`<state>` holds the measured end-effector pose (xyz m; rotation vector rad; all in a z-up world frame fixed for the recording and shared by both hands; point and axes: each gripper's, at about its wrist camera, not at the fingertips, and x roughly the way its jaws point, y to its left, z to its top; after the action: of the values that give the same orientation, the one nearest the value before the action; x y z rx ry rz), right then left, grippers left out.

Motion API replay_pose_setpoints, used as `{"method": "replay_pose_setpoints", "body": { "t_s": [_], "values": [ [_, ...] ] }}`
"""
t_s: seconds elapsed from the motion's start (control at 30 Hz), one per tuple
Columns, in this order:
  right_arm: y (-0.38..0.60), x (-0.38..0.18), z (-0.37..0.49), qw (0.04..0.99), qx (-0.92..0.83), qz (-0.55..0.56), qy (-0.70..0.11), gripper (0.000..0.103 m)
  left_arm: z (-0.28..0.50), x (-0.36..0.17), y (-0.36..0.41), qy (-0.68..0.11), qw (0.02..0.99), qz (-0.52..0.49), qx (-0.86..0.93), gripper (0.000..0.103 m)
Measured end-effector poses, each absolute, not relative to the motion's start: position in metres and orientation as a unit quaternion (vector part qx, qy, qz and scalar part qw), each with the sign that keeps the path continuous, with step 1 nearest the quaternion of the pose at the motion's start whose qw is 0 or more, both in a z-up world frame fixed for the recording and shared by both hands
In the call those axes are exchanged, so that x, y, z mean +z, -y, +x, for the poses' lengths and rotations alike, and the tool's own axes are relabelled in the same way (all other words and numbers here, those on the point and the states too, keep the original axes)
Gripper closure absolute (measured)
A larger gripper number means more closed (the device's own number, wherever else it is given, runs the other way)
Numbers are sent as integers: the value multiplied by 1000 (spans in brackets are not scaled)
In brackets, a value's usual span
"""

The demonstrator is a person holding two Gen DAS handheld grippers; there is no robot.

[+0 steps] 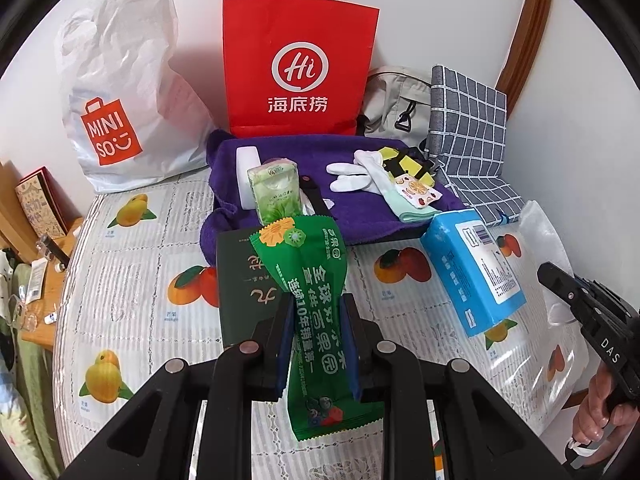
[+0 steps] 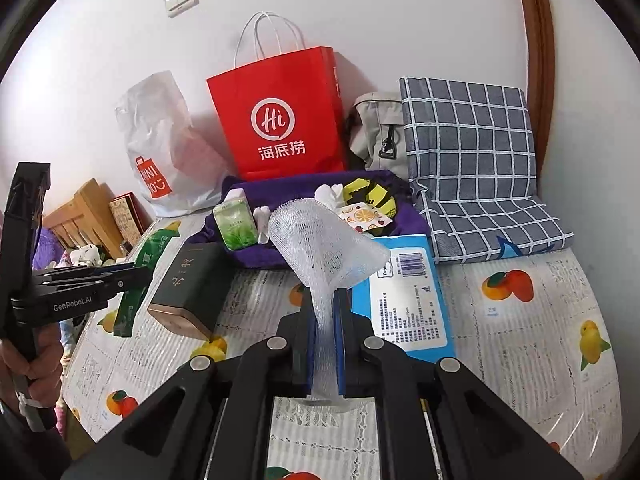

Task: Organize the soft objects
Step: 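Carry the mesh bag with the right tool while the left tool carries the green packet to the towel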

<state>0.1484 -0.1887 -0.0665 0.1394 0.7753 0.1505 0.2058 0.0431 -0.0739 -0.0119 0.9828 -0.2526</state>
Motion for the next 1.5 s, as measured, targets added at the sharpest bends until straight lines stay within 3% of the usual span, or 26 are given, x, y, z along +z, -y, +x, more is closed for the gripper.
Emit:
{"method": "replay_pose_setpoints", "body": {
  "t_s": [1.5],
  "values": [
    [203, -46, 335, 920, 136, 62, -362, 94, 346, -73, -10, -455, 887, -27, -72, 81]
  ]
}}
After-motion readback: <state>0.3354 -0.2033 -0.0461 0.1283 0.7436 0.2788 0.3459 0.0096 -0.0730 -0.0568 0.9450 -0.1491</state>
